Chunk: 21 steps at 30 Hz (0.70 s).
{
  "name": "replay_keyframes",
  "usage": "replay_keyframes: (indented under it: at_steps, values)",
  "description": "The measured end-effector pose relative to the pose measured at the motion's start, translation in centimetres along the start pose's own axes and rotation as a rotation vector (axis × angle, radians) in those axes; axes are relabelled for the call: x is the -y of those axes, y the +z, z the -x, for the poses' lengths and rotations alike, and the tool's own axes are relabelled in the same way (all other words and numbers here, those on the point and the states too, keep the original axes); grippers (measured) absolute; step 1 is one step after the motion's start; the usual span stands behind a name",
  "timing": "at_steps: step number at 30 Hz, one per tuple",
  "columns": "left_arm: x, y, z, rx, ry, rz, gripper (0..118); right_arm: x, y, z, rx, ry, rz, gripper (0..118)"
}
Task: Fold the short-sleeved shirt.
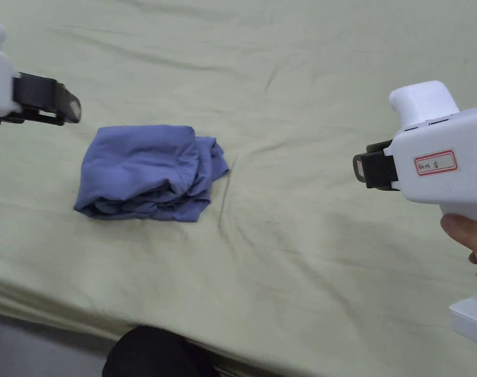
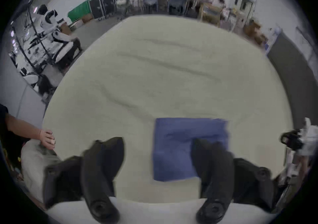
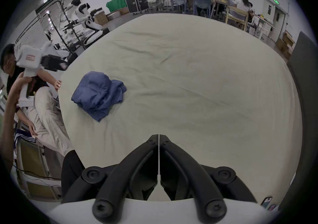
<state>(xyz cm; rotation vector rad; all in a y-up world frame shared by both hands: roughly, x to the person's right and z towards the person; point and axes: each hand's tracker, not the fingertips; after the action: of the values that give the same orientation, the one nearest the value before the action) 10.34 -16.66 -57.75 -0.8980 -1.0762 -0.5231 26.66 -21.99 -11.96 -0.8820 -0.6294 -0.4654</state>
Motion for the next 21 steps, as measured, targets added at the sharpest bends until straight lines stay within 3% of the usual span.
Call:
replay_keyframes:
  at_steps: [1, 2, 8, 12, 15, 20, 21]
  values:
    - [0.1, 1.5, -1.3, 0.068, -0.024, -0.05, 20, 0.1, 1.0, -0.4, 0.013, -0.004, -0.023, 4]
    - [0.2, 3.0, -3.0, 0.072, -0.036, -0.118, 2, 0.3, 2.2, -1.0, 0.026, -0.019, -0.056, 4]
    - [1.2, 9.8, -16.0, 0.156, -0.114, -0.482, 1, 2.3, 12.3, -4.1, 0.144, -0.042, -0.258, 4]
    - [2.7, 12.8, -24.5, 0.304, -0.149, -0.709, 1, 4.6, 19.6, -5.8, 0.292, -0.031, -0.446, 4]
    - [4.1, 14.6, -28.8, 0.3, -0.158, -0.796, 1, 6.6, 23.4, -6.8, 0.434, -0.023, -0.578, 4]
    - [6.3, 16.2, -31.4, 0.235, -0.197, -0.898, 8, 8.9, 26.5, -8.7, 0.525, -0.075, -0.72, 5]
    - [6.5, 16.3, -31.5, 0.229, -0.189, -0.912, 43, 9.3, 26.7, -8.8, 0.557, -0.087, -0.752, 32]
